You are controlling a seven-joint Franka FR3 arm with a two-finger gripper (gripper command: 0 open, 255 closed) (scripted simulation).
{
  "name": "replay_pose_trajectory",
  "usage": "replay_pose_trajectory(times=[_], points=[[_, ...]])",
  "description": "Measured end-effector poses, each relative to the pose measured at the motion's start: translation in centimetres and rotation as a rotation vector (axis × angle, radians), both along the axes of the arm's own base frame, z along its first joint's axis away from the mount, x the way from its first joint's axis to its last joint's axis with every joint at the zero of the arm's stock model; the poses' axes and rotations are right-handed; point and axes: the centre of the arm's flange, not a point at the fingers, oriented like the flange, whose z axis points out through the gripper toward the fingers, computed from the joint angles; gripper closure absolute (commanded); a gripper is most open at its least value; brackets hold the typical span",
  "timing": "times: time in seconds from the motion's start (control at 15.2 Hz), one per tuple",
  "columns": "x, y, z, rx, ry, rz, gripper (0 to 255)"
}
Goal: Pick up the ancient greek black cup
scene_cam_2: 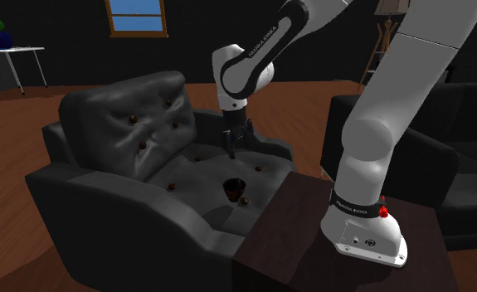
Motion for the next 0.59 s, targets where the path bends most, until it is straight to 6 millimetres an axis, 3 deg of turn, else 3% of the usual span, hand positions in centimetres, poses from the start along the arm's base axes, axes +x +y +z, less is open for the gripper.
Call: replay_pose_trajectory(times=[0.59], points=[[3.2, -2.5, -11.2, -0.043, 0.03, -0.085, 0]])
